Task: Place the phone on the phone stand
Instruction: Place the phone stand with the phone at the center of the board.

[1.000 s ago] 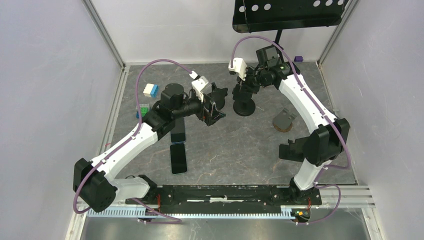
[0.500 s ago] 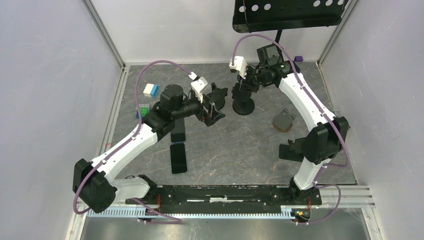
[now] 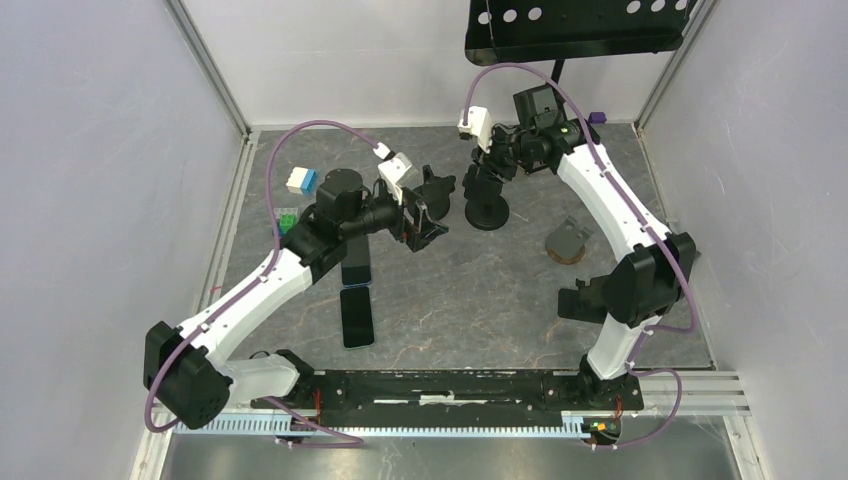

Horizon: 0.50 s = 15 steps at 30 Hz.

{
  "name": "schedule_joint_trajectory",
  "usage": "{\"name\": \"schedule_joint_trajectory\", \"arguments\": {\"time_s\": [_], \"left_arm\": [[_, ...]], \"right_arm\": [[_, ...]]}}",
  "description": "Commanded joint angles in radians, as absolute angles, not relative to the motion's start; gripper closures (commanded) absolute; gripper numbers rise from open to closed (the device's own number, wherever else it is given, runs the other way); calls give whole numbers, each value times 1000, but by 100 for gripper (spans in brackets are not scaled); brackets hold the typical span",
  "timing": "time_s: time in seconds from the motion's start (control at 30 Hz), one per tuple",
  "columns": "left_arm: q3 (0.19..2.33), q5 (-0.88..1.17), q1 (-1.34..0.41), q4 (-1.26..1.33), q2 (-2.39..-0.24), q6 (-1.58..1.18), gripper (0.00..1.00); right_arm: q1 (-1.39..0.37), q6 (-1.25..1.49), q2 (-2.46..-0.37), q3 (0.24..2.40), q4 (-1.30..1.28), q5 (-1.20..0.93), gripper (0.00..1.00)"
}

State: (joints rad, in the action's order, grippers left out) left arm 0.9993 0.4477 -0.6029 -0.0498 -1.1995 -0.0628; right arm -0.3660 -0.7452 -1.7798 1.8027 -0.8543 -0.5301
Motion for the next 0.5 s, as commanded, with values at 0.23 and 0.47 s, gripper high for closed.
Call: {"name": "schedule_joint_trajectory", "arguments": {"time_s": [0.23, 0.47], "left_arm": [[1035, 387, -579, -87, -1166, -6, 0], [1058, 273, -544, -194, -1173, 131, 0]], "right_arm": [[-364, -695, -1707, 1877, -807, -566, 27], [-365, -663, -1559, 1735, -747, -589, 17]]}}
